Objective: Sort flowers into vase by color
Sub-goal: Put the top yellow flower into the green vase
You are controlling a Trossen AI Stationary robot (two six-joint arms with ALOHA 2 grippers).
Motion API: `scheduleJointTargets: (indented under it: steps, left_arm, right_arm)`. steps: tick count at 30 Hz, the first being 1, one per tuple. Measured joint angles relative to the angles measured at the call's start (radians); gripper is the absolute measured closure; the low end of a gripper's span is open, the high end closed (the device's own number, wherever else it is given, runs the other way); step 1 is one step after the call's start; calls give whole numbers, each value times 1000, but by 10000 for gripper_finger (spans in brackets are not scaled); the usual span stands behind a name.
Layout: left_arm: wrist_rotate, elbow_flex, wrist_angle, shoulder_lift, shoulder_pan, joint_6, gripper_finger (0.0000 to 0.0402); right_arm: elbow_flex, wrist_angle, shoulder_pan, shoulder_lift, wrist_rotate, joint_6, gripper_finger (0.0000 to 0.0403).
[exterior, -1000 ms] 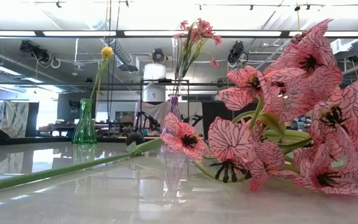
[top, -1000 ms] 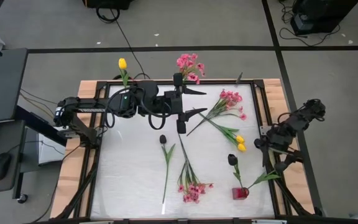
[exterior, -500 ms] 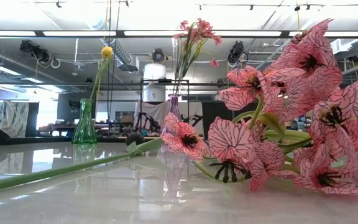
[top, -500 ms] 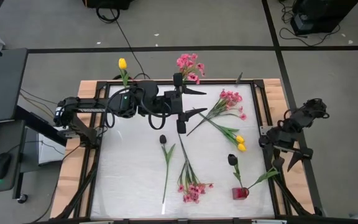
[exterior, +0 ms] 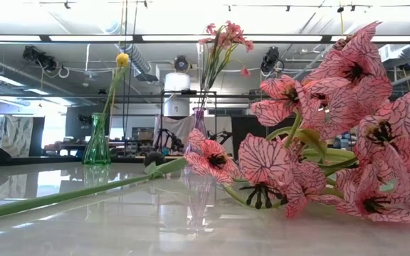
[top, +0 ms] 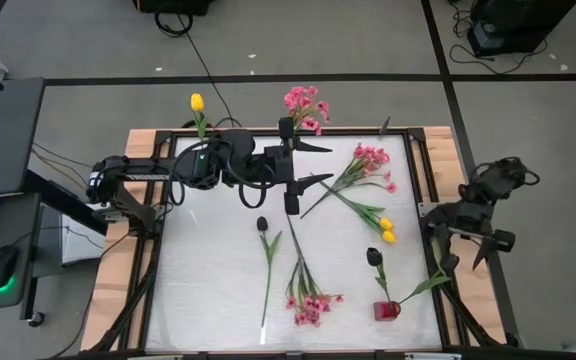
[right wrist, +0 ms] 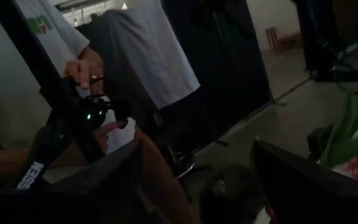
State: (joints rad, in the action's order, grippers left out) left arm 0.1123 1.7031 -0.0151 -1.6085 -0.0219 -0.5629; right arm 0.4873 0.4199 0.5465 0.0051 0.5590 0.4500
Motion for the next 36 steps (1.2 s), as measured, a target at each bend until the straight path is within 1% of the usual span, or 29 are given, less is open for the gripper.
scheduleJointTargets:
  steps: [12,20,25,31,36]
  left_arm:
    - [0,0,0,0,0,0,168]
    - [0,0,0,0,0,0,168]
    - [0,0,0,0,0,0,168]
    - [0,0,0,0,0,0,168]
    - [0,0,0,0,0,0,168]
  right_arm:
    - [69,-23,0,1,-100,3,89]
    - [85,-98,0,1,-251,21,89]
    - [85,-120,0,1,-404,28,89]
    - [85,-186,0,1,-653,19,89]
    - [85,-218,0,1,-837,6,89]
